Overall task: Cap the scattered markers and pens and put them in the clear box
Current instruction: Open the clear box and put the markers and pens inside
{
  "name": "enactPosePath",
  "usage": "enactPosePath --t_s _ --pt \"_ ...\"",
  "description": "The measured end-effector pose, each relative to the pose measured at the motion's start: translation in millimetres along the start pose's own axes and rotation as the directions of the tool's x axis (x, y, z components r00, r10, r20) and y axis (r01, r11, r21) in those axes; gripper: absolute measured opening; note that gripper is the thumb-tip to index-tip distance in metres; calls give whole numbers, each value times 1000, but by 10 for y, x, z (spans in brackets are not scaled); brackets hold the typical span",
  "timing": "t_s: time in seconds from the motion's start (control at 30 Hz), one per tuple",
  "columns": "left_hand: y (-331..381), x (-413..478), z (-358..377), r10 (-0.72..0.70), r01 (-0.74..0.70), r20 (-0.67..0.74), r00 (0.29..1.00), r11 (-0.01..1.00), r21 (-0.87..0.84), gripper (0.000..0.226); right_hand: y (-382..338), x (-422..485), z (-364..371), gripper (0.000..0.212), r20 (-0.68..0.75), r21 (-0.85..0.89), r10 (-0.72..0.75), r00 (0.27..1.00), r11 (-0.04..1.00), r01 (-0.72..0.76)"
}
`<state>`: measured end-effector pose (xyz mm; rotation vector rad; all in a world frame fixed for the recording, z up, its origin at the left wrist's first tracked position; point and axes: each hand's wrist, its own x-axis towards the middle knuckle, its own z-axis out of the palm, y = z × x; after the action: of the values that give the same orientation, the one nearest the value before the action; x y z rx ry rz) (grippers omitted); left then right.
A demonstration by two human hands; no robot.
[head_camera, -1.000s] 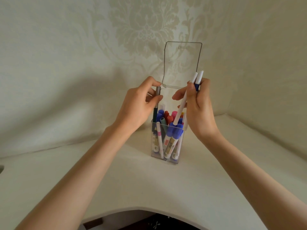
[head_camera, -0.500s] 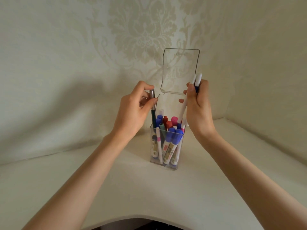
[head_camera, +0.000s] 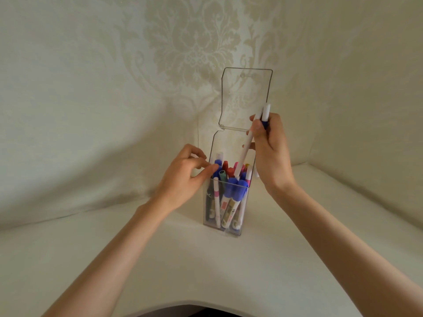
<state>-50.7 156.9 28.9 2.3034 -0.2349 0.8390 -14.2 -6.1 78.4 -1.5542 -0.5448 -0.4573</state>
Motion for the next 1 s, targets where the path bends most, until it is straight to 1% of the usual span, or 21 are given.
enactPosePath --t_s 0.03,0.07,0.1,0.13,0.17,0.2,0.27,0.33,0.37,0.43,0.47,0.5,0.53,0.6,0.67,0.77,0.9,0.93,1.0 --pt "23 22 -24 -61 63 21 998 994 -89 17 -20 25 18 13 -11 -2 -10 1000 1000 10" --pt "38 44 -40 -134 140 48 990 975 -171 28 -36 58 41 11 -28 -5 -21 999 1000 20" --pt "44 62 -42 -219 237 102 970 943 -234 46 -47 92 65 11 -45 -9 -31 998 999 31" --pt "44 73 -34 -304 342 177 936 904 -258 63 -55 126 89 10 -58 -15 -42 997 999 41" --pt "49 72 -16 -360 422 253 898 869 -260 75 -63 158 108 10 -66 -21 -49 997 999 48" --pt "38 60 9 -381 465 312 870 843 -270 79 -68 188 120 10 -70 -23 -49 996 999 48" --pt "6 13 48 -373 499 374 849 799 -336 78 -81 249 114 9 -91 -15 -24 996 1000 23" --pt "-11 -39 60 -355 483 366 860 796 -364 72 -95 299 79 9 -111 12 9 994 1000 -7" --pt "-5 -48 48 -347 451 323 880 823 -346 62 -105 310 59 11 -107 19 13 994 1000 -12" --pt "55 10 -42 -306 331 128 943 898 -290 23 -138 308 39 16 -45 -4 0 999 1000 0" --pt "116 78 -113 -256 254 31 966 925 -282 9 -155 296 42 15 10 -11 -1 1000 1000 1" --pt "209 158 -193 -195 174 -37 980 936 -306 8 -166 281 51 12 69 -3 11 998 1000 -11" --pt "311 245 -265 -154 120 -69 986 927 -356 10 -173 269 61 10 125 18 32 992 999 -34" --pt "503 429 -354 -128 73 -91 988 888 -455 9 -193 248 78 13 211 80 77 974 992 -95" --pt "625 565 -368 -130 71 -89 988 873 -483 9 -209 224 94 16 246 112 97 964 985 -128" --pt "655 638 -329 -163 120 -38 986 848 -517 9 -211 191 94 16 254 128 120 960 979 -156" --pt "607 617 -280 -199 166 5 980 802 -573 8 -203 166 67 16 283 106 116 952 983 -152" --pt "594 621 -279 -201 162 -4 980 798 -580 7 -201 171 60 16 262 98 104 959 986 -133" --pt "582 634 -294 -201 140 -37 979 793 -593 6 -192 208 33 18 166 54 72 983 995 -82"
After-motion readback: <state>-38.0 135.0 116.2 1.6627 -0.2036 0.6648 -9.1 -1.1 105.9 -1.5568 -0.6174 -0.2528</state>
